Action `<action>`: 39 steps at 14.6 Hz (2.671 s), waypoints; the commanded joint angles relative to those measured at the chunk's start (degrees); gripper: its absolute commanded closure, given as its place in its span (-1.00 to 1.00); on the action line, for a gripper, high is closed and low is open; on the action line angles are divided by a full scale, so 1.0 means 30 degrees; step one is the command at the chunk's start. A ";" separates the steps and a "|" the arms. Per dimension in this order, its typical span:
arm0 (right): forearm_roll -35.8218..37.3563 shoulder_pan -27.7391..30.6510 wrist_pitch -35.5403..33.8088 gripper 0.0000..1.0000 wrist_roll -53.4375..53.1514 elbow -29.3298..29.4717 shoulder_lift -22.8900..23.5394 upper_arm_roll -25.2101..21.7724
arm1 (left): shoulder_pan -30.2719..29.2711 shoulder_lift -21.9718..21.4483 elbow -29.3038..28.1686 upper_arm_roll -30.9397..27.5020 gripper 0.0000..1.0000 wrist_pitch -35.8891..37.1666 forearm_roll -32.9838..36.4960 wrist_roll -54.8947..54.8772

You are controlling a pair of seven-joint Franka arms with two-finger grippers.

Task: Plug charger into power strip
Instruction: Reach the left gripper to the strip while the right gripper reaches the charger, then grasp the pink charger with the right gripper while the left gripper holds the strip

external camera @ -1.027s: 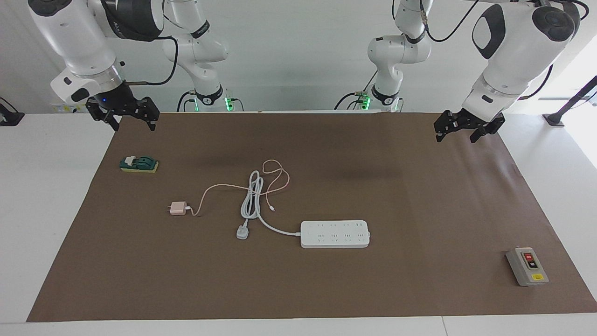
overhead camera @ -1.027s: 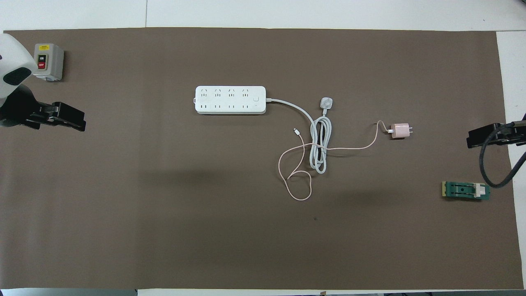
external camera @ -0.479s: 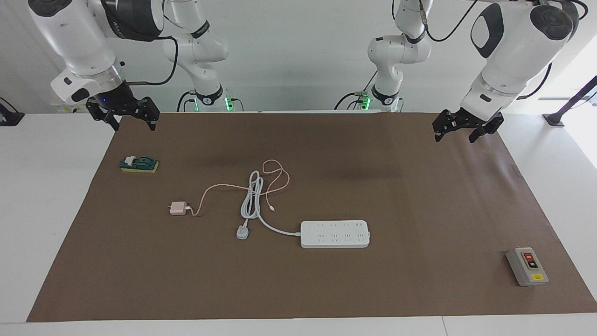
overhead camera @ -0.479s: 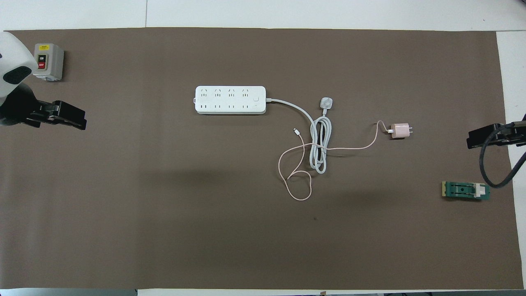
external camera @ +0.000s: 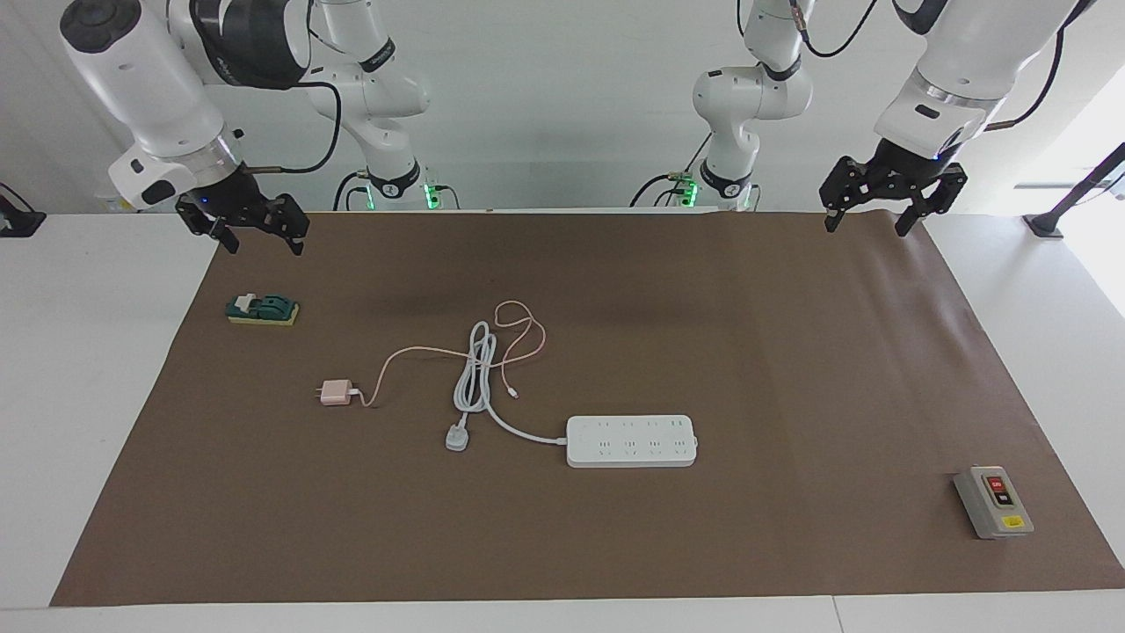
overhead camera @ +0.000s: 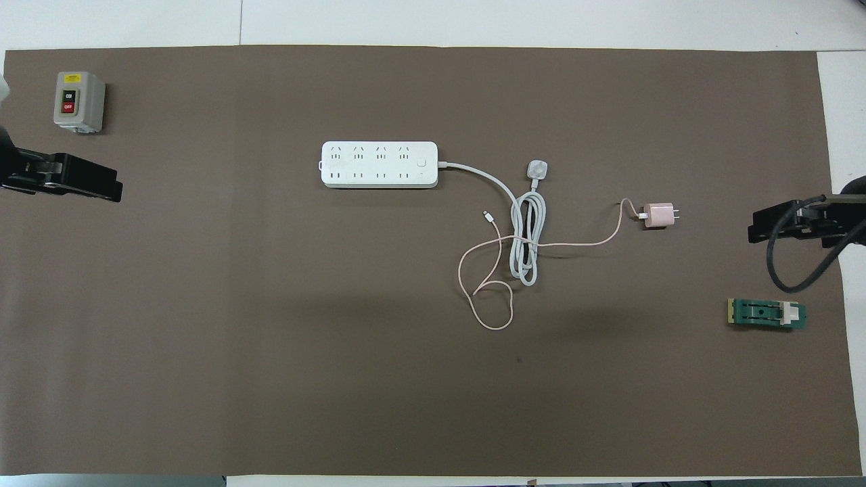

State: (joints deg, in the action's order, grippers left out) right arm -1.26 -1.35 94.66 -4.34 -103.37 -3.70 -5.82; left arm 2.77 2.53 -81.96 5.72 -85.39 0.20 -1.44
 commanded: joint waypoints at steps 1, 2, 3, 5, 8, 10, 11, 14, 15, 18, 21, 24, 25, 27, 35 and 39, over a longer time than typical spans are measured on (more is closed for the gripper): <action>-0.2409 0.0886 0.1050 -1.00 -0.3199 -0.0641 0.1315 0.0154 | 0.0392 0.1846 0.0364 -0.0179 -1.00 0.0191 0.0485 -0.0136; -0.3175 0.1209 0.1459 -1.00 -0.4576 -0.0670 0.1815 0.0154 | 0.0567 0.1823 0.0220 -0.0121 -1.00 0.0105 0.1185 -0.0136; -0.3676 0.1270 0.1608 -1.00 -0.5721 -0.0670 0.2284 0.0154 | 0.0714 0.2084 0.0219 -0.0120 -1.00 0.0249 0.1308 -0.0078; -0.5169 0.1679 0.2046 -1.00 -0.7862 -0.0699 0.3193 0.0154 | 0.0862 0.2174 0.0189 -0.0091 -1.00 0.0134 0.1251 0.0069; -0.8184 0.2734 0.3039 -1.00 -1.0470 -0.1048 0.4484 0.0125 | 0.0484 0.2904 0.0395 -0.0120 -1.00 -0.0014 -0.1485 0.0042; -0.9617 0.3055 0.3746 -1.00 -1.1646 -0.1374 0.5213 0.0125 | -0.0424 0.3198 0.0307 -0.0120 -1.00 0.0132 -0.5119 -0.0019; -1.0585 0.3435 0.3777 -1.00 -1.1766 -0.1229 0.5799 0.0067 | -0.0485 0.3258 0.0278 -0.0091 -1.00 0.0133 -0.6296 -0.0019; -1.2846 0.4053 0.4188 -1.00 -1.1797 -0.1198 0.7852 0.0037 | -0.1364 0.4423 -0.0690 -0.0120 -1.00 -0.0012 -1.5192 -0.0370; -1.3112 0.4315 0.4072 -1.00 -1.1768 -0.1140 0.8203 0.0037 | -0.1393 0.4981 -0.0631 -0.0120 -1.00 -0.0071 -1.6838 -0.0428; -1.4137 0.4581 0.4071 -1.00 -1.1650 -0.0761 0.9288 0.0037 | -0.1248 0.6039 -0.0631 -0.0120 -1.00 -0.0627 -2.0214 -0.0984; -1.4578 0.4755 0.3837 -1.00 -1.1593 -0.0465 1.0137 0.0066 | -0.1072 0.6625 -0.0514 -0.0062 -1.00 -0.1213 -2.3288 -0.1014; -1.4840 0.4700 0.4099 -1.00 -1.1416 -0.0407 1.0491 0.0066 | -0.0369 0.8145 -0.0513 -0.0120 -1.00 -0.2117 -2.6718 -0.3173; -1.5249 0.4640 0.4245 -1.00 -1.1416 -0.0378 1.0608 0.0066 | -0.0165 0.8354 -0.0542 -0.0149 -1.00 -0.2181 -2.7365 -0.4140; -1.5340 0.4640 0.4595 -1.00 -1.0688 -0.0348 1.0813 0.0066 | 0.0099 0.8736 -0.0630 -0.0208 -1.00 -0.2124 -2.8627 -0.5899; -1.6835 0.4903 0.4686 -1.00 -0.8985 -0.0202 1.1811 0.0066 | 0.2028 0.8651 -0.6858 -0.2165 -1.00 -0.1127 -3.2376 -1.4479; -1.6806 0.4903 0.4978 0.09 -0.8196 -0.0406 1.1811 0.0066 | 0.2794 0.6926 -1.1170 -0.2346 -1.00 -0.1243 -3.4257 -1.6978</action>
State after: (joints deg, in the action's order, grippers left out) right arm -50.38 12.85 107.79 -32.41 -105.22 30.07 -6.21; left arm 8.90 29.87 -106.57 0.46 -88.87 -99.80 -49.11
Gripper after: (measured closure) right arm 0.300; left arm 0.000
